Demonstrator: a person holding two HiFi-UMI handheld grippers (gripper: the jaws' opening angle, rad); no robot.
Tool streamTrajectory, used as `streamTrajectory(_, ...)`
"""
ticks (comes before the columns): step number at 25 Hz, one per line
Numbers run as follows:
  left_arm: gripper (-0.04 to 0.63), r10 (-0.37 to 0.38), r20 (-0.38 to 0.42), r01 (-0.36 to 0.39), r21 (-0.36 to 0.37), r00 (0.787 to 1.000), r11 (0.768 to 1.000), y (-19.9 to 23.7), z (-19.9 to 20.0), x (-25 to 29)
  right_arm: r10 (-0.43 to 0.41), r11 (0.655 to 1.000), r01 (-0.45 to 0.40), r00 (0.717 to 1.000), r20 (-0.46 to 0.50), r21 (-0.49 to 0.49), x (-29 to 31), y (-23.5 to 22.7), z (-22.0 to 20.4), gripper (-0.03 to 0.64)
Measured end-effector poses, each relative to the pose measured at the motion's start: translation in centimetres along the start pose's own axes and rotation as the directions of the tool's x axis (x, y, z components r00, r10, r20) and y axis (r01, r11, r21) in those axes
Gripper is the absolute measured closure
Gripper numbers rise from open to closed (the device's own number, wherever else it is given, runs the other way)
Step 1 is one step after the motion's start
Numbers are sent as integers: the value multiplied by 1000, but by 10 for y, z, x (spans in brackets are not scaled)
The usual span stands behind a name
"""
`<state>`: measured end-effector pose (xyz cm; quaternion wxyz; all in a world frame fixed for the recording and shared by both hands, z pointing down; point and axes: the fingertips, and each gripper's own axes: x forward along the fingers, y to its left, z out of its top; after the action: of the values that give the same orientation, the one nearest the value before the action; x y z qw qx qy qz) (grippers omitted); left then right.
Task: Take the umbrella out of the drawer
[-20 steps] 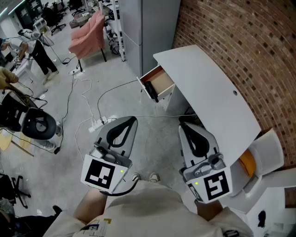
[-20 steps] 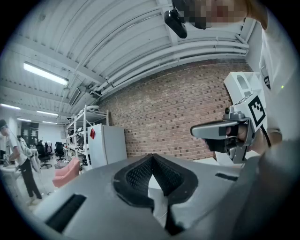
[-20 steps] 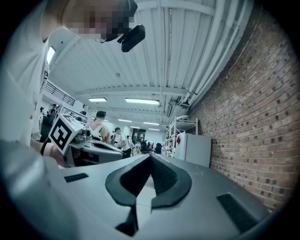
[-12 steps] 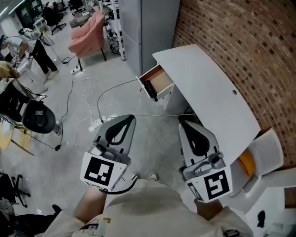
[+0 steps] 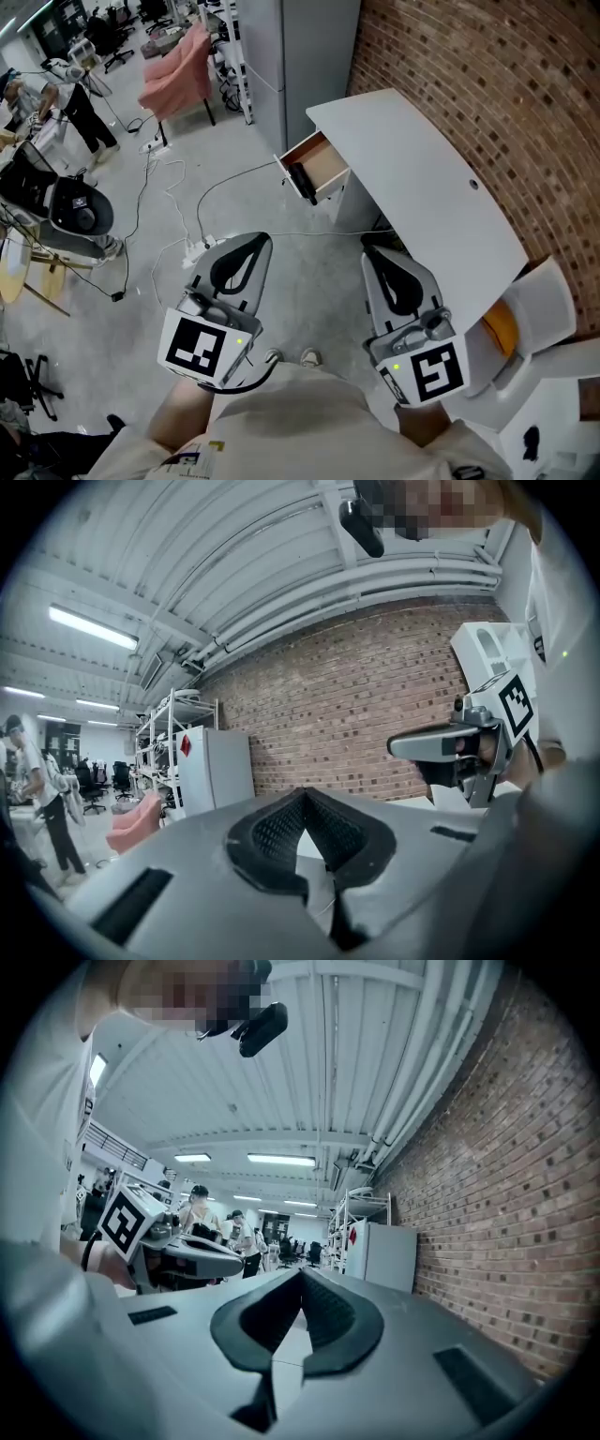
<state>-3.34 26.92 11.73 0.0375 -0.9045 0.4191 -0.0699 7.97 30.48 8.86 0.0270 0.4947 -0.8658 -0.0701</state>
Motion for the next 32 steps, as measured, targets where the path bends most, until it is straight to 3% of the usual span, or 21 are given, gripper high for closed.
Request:
streamTrajectory(10, 588, 25, 56, -24, -21, 998, 999, -17, 13, 0, 60, 996, -61, 998, 17, 71, -17, -7, -2, 611)
streamTrajectory(14, 588, 50, 24, -50, -19, 998, 999, -22, 9, -4, 68, 995, -70, 997, 27, 69, -24, -9, 1, 611)
streamTrajectory(21, 588, 42, 55, -42, 3, 998, 999, -48, 12, -3, 82, 994, -85, 995, 54, 62, -40, -13, 3, 611)
streamTrajectory(32, 588, 43, 35, -44, 32, 998, 999, -67, 1, 0, 92, 991, -98, 993, 70, 85, -45, -25, -11, 611)
